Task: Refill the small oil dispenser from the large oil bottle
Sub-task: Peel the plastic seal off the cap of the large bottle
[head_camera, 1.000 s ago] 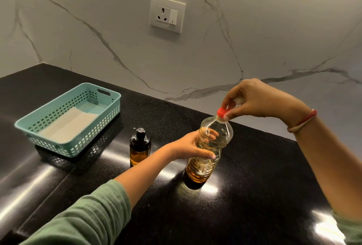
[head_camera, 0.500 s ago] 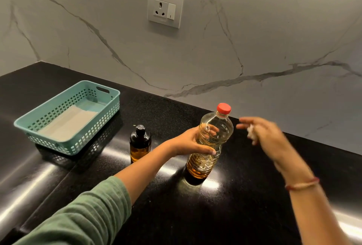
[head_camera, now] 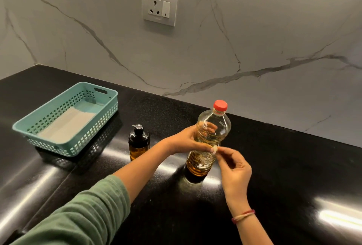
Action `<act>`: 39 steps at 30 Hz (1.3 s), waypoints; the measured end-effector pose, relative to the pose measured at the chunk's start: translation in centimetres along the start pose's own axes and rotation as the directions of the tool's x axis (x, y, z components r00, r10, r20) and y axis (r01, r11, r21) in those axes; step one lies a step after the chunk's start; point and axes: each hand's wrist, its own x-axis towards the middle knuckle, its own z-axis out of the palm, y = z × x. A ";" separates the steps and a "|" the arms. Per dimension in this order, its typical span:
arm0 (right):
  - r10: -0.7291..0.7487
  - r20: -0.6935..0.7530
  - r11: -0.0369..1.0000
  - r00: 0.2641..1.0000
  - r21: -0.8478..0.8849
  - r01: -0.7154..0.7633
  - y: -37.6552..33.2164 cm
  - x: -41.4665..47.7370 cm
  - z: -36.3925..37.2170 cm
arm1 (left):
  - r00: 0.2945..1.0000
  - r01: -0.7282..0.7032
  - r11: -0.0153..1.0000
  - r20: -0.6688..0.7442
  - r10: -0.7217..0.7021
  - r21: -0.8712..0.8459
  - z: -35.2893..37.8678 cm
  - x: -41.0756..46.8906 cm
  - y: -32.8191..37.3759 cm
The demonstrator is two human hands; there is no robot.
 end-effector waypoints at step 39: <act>0.174 -0.141 0.983 0.975 0.090 -0.162 1.9 1.3 0.2 | 1.000 0.019 1.000 -0.015 -0.019 0.006 0.2 0.3 -0.5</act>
